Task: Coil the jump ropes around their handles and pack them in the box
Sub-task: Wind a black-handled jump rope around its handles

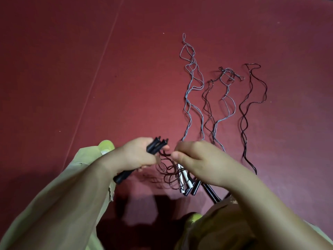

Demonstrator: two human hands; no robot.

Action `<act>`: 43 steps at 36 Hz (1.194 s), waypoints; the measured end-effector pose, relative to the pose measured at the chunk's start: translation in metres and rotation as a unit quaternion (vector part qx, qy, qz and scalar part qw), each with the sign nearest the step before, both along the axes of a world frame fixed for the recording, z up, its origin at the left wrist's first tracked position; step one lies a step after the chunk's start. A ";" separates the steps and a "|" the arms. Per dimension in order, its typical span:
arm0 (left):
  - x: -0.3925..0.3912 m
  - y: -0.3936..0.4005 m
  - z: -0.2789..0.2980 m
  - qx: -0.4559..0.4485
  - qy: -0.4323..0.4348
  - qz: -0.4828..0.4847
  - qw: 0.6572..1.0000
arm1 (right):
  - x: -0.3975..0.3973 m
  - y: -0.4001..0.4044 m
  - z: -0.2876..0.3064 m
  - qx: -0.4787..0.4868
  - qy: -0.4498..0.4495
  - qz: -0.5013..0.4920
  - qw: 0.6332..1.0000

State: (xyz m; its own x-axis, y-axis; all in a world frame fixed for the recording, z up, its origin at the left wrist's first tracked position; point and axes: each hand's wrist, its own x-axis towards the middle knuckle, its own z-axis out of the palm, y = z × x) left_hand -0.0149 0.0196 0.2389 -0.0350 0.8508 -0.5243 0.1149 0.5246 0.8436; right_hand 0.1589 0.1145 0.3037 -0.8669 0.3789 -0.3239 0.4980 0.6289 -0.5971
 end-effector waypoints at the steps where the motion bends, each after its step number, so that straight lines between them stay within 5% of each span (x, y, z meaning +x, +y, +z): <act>1: 0.002 0.000 0.000 -0.015 0.028 -0.043 0.999 | 0.001 0.002 0.003 0.005 0.008 0.004 1.000; 8: 0.033 0.000 0.017 -0.028 -0.077 -0.195 0.977 | -0.002 0.005 -0.003 -0.199 0.121 -0.063 0.971; 16: 0.037 0.001 0.020 0.043 -0.234 -0.168 0.957 | -0.005 0.009 -0.037 -0.524 0.097 -0.286 0.796; 21: 0.025 0.000 0.008 0.076 -0.371 -0.076 0.922 | -0.005 0.010 -0.036 -0.534 0.157 -0.271 0.785; 29: 0.020 0.002 -0.004 0.069 -0.480 0.005 0.875 | -0.002 0.009 -0.037 -0.434 0.210 -0.247 0.841; 43: 0.022 0.007 0.006 0.019 -0.373 0.055 0.926 | -0.006 0.001 -0.045 -0.477 0.235 -0.320 0.784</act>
